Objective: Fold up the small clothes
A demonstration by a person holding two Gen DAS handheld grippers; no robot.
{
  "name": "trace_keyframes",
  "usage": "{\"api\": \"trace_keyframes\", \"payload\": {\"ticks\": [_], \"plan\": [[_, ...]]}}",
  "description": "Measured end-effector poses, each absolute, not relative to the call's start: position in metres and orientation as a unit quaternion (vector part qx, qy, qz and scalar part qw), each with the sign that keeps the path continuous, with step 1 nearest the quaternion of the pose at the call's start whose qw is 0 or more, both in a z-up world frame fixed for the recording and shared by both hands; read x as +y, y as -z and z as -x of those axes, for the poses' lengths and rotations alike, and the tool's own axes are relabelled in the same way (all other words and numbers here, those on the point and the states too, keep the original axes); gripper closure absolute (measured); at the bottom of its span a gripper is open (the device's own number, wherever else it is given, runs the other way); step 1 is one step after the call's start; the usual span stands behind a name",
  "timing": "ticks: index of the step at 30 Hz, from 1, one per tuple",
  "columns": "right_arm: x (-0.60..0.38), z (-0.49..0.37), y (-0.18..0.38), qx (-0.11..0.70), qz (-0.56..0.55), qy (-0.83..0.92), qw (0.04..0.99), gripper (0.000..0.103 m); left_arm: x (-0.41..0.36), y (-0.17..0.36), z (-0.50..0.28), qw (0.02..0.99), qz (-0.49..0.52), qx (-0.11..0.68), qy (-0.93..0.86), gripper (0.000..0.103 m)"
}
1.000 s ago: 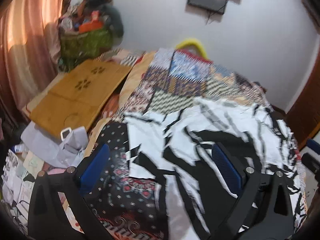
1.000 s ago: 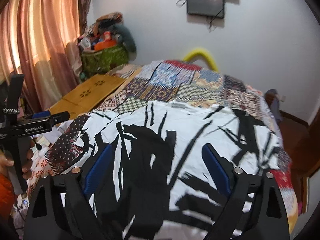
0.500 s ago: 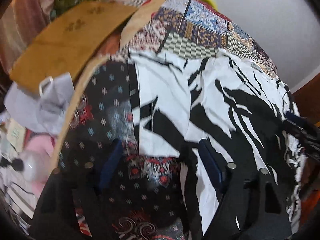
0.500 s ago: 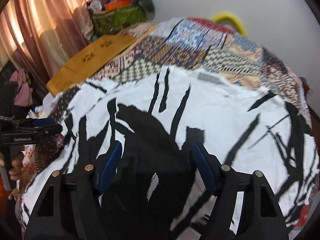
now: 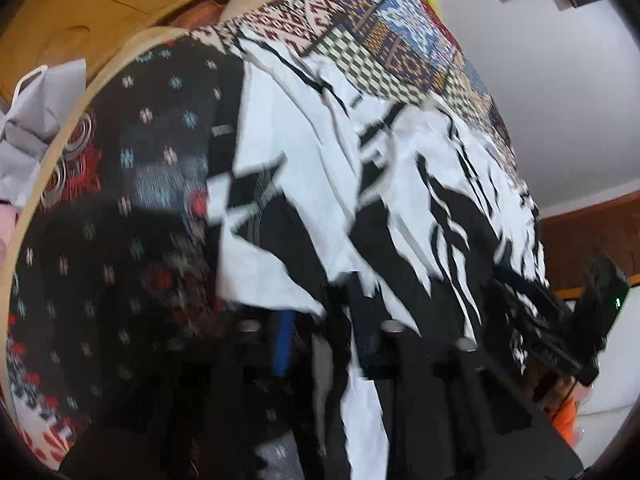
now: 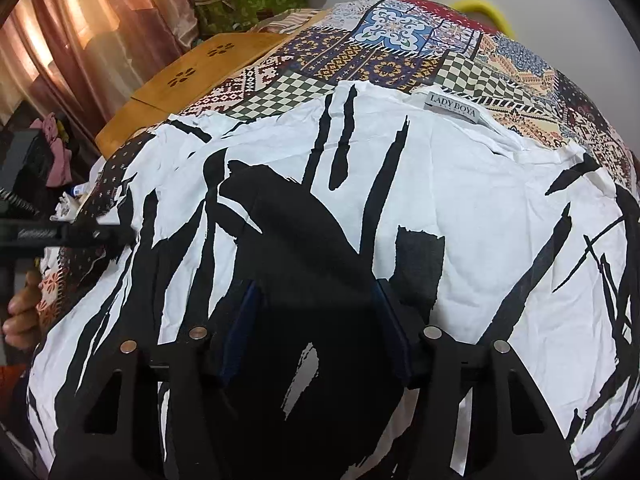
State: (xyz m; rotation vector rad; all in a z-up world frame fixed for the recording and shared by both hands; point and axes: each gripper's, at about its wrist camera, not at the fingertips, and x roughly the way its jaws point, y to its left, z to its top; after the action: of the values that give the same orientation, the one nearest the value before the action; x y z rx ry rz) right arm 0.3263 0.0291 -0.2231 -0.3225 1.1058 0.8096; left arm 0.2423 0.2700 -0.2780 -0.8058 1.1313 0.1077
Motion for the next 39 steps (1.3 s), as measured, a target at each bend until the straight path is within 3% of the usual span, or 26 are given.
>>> {"api": "trace_keyframes", "payload": {"ticks": [3,10,15,19,27,30,32,35,36,39], "plan": [[0.027,-0.327,0.223,0.510,0.141,-0.375,0.761,0.051,0.278,0.280,-0.254,0.771,0.374,0.511,-0.063,0.096],[0.022,-0.329,0.220,0.522,0.125,-0.375,0.756,0.062,0.259,0.242,-0.274,0.836,0.240,0.481,-0.111,0.100],[0.004,-0.327,0.207,0.523,0.102,-0.367,0.763,0.062,0.210,0.187,-0.279,0.891,0.102,0.430,-0.104,0.101],[-0.013,-0.323,0.191,0.511,0.094,-0.357,0.776,0.062,0.169,0.169,-0.285,0.904,0.051,0.422,-0.051,0.101],[-0.042,-0.310,0.166,0.495,0.077,-0.339,0.796,0.062,0.121,0.238,-0.305,0.836,0.056,0.545,0.020,0.101],[-0.045,-0.305,0.161,0.490,0.079,-0.342,0.798,0.062,0.118,0.245,-0.301,0.829,0.061,0.556,0.015,0.100],[-0.043,-0.302,0.159,0.488,0.080,-0.346,0.797,0.062,0.122,0.237,-0.298,0.827,0.069,0.557,0.018,0.093],[-0.036,-0.300,0.156,0.485,0.077,-0.355,0.795,0.062,0.130,0.220,-0.285,0.836,0.076,0.544,0.018,0.059],[-0.034,-0.299,0.154,0.484,0.077,-0.357,0.795,0.062,0.131,0.214,-0.279,0.843,0.075,0.533,0.013,0.053],[-0.022,-0.297,0.153,0.481,0.078,-0.367,0.792,0.062,0.148,0.195,-0.263,0.854,0.083,0.514,-0.005,0.052]]}}
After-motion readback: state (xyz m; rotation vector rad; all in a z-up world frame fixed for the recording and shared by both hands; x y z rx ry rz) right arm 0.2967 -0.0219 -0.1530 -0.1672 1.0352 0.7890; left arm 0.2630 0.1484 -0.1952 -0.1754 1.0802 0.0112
